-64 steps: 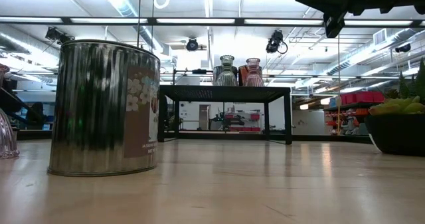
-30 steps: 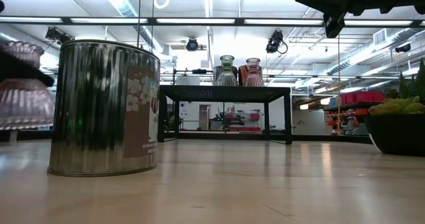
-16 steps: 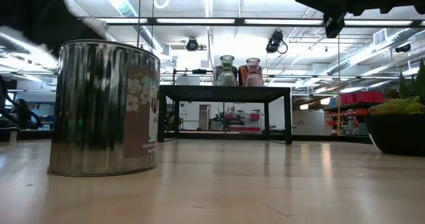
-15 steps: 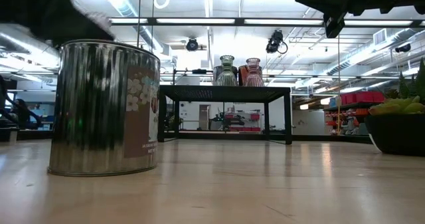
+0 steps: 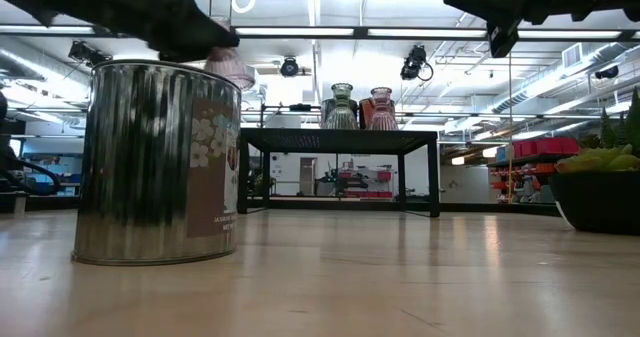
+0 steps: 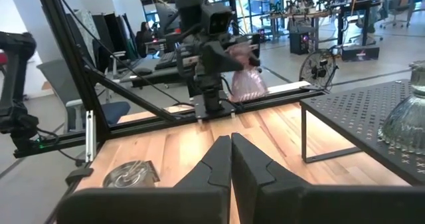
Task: Pick & Place candle stick holders
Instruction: Put the pink candle holder on the shelf
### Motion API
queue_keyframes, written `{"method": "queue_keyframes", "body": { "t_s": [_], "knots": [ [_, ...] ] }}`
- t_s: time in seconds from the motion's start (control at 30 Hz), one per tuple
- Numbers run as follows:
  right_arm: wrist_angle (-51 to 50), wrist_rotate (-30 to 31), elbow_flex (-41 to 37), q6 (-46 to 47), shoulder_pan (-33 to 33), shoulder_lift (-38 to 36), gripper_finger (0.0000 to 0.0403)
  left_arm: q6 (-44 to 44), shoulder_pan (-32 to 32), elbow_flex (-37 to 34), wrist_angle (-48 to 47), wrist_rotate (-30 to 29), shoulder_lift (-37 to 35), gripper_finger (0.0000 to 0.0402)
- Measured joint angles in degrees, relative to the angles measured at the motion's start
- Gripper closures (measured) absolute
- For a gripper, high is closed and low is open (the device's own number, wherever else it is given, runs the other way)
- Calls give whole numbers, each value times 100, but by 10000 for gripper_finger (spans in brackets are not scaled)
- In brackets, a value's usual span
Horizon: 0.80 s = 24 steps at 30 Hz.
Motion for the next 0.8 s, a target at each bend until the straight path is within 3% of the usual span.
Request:
{"method": "queue_keyframes", "body": {
  "t_s": [0.2,0.4,0.8],
  "knots": [
    [-1,-2,2,-5,-69,0,395,71,1226,0,210,1059,10,275],
    [-1,-2,2,-5,-142,0,395,-18,2001,102,718,1815,445,275],
    [-44,-17,2,-3,-217,2,395,413,2440,1889,-44,2240,2452,275]
  ]
}}
